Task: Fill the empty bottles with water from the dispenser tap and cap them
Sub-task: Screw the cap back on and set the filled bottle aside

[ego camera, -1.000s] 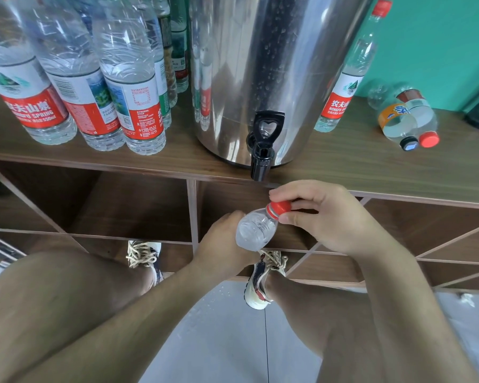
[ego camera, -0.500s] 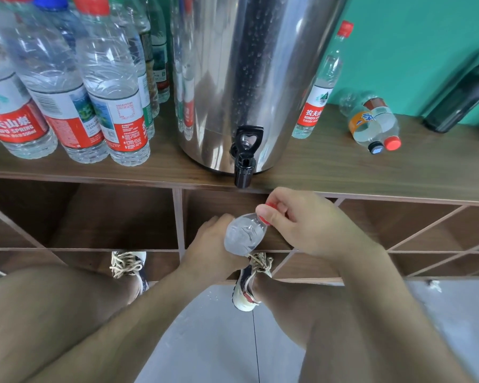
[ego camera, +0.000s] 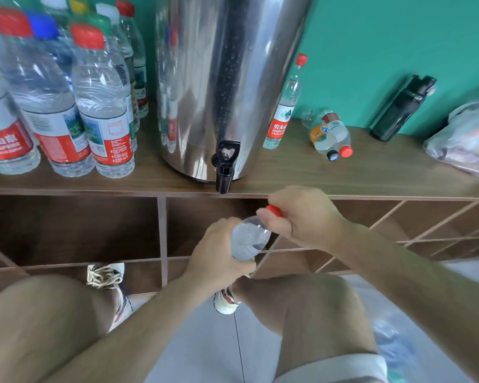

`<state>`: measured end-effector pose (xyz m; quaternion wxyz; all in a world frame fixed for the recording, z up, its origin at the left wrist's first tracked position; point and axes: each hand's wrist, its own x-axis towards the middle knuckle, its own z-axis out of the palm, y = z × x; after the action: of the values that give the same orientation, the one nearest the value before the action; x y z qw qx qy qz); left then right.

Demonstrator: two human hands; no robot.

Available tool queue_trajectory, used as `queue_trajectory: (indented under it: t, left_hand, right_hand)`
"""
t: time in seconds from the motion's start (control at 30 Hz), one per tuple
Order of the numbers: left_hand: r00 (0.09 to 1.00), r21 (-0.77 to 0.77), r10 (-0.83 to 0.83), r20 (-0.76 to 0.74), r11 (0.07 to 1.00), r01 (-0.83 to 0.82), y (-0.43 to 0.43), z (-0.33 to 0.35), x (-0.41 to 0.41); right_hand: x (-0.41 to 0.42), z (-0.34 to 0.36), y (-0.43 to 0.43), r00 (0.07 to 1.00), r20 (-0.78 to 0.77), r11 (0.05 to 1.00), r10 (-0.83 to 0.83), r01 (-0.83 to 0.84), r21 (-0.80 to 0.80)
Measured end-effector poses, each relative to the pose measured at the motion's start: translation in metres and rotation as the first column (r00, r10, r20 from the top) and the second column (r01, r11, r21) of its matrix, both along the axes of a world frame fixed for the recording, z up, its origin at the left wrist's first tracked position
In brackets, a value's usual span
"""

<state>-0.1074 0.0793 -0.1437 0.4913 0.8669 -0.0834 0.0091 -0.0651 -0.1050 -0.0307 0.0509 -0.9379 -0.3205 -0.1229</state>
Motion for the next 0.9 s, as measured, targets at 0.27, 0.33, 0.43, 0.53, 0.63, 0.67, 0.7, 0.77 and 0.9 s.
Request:
queue_trajectory:
  t: [0.27, 0.33, 0.43, 0.53, 0.63, 0.67, 0.7, 0.77, 0.9]
  left_hand:
    - [0.996, -0.055, -0.082, 0.045, 0.995, 0.084, -0.012, 0.027, -0.009]
    - [0.999, -0.077, -0.024, 0.049, 0.997, 0.028, -0.017, 0.031, -0.019]
    - [0.991, -0.078, 0.097, 0.097, 0.993, -0.09, -0.027, 0.042, -0.027]
    - [0.992, -0.108, 0.064, 0.108, 0.993, -0.052, -0.027, 0.064, -0.019]
    - [0.993, -0.131, -0.105, 0.06, 0.985, 0.112, -0.031, 0.091, -0.01]
    - [0.992, -0.132, -0.096, 0.078, 0.986, 0.106, -0.036, 0.097, -0.008]
    - [0.993, -0.14, -0.06, 0.105, 0.987, 0.074, -0.041, 0.104, -0.005]
    - [0.988, -0.143, 0.029, 0.155, 0.99, -0.007, -0.051, 0.112, 0.003]
    - [0.969, -0.1, 0.067, 0.238, 0.994, -0.044, -0.069, 0.129, 0.026]
  right_hand:
    - [-0.01, 0.039, -0.007, 0.991, 0.057, 0.992, 0.12, -0.118, -0.046]
    - [-0.014, 0.046, 0.001, 1.0, 0.015, 0.999, -0.008, 0.009, -0.042]
    - [-0.016, 0.053, 0.007, 0.945, -0.039, 0.936, -0.324, 0.314, -0.162]
    - [-0.017, 0.076, -0.007, 0.995, 0.103, 0.999, -0.017, 0.021, -0.032]
    - [-0.006, 0.094, -0.03, 0.961, 0.169, 0.974, 0.219, -0.226, 0.02]
    - [-0.002, 0.098, -0.031, 0.968, 0.17, 0.979, 0.185, -0.196, 0.05]
    - [-0.001, 0.104, -0.029, 0.977, 0.179, 0.988, 0.112, -0.129, 0.086]
    - [0.0, 0.115, -0.027, 0.983, 0.164, 0.99, -0.078, 0.057, 0.126]
    - [0.005, 0.14, -0.035, 0.948, 0.074, 0.949, -0.31, 0.305, 0.075]
